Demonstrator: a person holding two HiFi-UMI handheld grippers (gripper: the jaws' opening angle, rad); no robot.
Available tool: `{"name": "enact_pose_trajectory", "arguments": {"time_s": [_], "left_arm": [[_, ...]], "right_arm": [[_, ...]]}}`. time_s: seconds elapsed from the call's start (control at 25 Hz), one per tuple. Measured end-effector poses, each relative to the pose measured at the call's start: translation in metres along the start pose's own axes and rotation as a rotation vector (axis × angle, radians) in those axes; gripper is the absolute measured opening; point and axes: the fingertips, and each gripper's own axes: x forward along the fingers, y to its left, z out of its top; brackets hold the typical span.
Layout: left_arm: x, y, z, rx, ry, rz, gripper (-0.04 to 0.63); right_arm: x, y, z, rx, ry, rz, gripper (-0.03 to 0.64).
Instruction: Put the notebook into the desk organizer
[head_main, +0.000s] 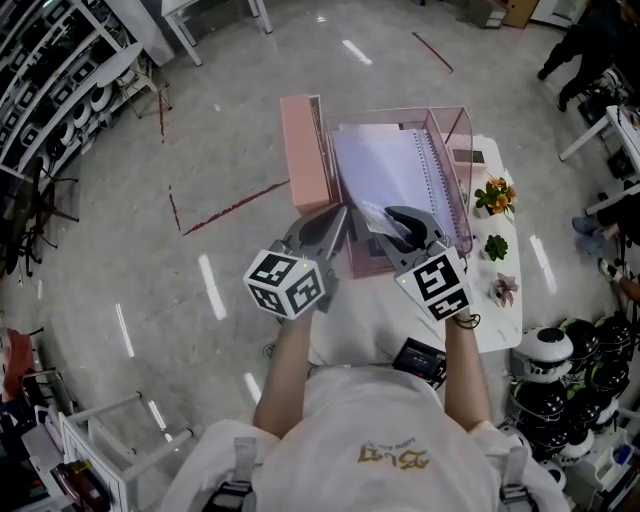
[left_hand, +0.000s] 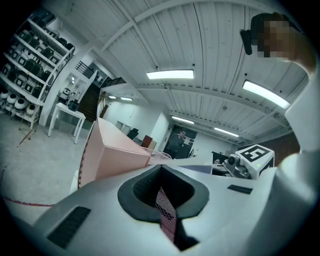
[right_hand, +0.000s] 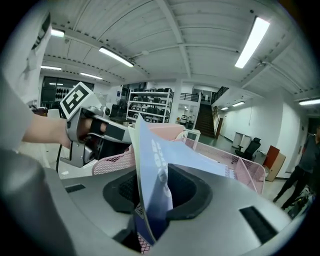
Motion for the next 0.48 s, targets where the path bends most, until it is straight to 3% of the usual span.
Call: {"name": "enact_pose_trajectory", "arguments": {"time_s": [0.2, 0.36, 0.48], "left_arm": [[-0.003, 0.000, 0.000, -0.008, -0.008, 0.005, 0.015], [-0.007, 0.000, 0.003, -0.009, -0.015, 0.005, 0.015], [-0.008, -0.003, 0.008, -0.031, -0.029, -0.011, 0.015]], "right_arm": [[0.002, 0.011, -0.013, -0.063, 0.078, 0.053, 0.198], [0.005, 0.027, -0.015, -0.099, 0.113, 0.127, 0.298], [0.004, 0.033, -0.012, -0.112, 0.110, 0.154, 0.318]]}}
